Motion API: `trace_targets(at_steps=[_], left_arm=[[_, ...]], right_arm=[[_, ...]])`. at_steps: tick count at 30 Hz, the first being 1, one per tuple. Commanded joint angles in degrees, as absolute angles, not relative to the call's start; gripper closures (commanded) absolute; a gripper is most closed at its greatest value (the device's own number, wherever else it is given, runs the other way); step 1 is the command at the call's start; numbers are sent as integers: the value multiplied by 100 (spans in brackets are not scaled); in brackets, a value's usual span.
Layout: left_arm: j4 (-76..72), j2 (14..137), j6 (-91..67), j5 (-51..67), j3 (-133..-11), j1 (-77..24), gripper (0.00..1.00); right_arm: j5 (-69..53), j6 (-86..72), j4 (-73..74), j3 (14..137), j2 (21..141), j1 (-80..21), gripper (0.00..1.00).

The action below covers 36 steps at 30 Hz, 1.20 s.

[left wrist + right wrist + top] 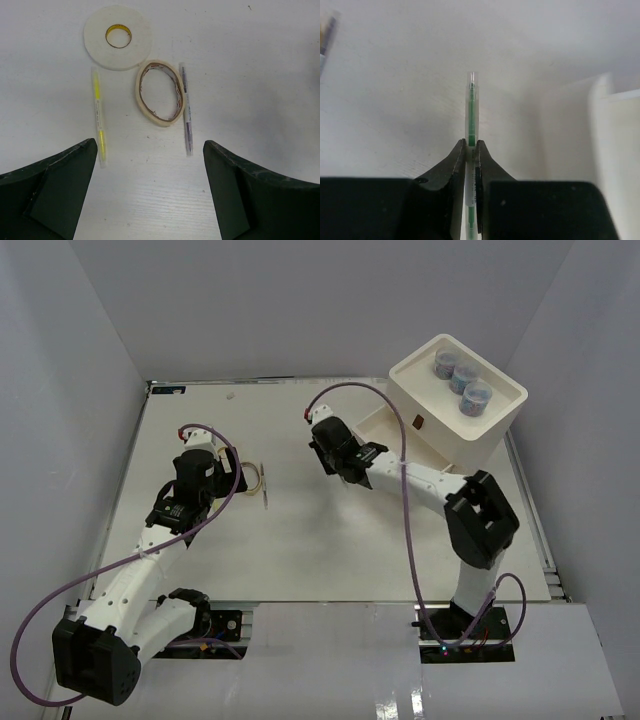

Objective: Sort the stationery into containers
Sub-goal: Pick up the pen from the center of the board, then place the pen in the storage box, then move the pen to the center of the board.

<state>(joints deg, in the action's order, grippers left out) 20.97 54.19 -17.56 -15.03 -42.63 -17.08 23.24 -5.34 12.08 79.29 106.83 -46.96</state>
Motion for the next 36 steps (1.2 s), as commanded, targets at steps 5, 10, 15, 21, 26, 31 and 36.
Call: trace_targets(at_steps=[5, 10, 15, 21, 26, 31, 36], left_arm=[[2039, 5335, -1723, -1433, -4263, -1705, 2], [2048, 5370, -1723, -1441, -4254, -1714, 2], [2039, 5370, -1723, -1468, -4245, -1705, 2], [2039, 5370, -1714, -1450, -4254, -1705, 2], [2048, 5370, -1714, -1476, -4254, -1705, 2], [2057, 5335, -1723, -1582, -4236, -1705, 2], [2127, 5291, -1793, -1880, -4263, -1696, 2]], right_arm=[[2330, 2011, 782, 7436, 8728, -3992, 92], [1996, 2601, 808, 7076, 8543, -3455, 91], [1828, 2576, 791, 6943, 8631, -3340, 84], [2241, 2049, 782, 7040, 8587, -3340, 44], [1978, 1048, 993, 7426, 8543, -3743, 34], [1837, -86, 915, 7839, 9069, -4482, 34], [1723, -1246, 581, 8147, 10027, -5009, 34]])
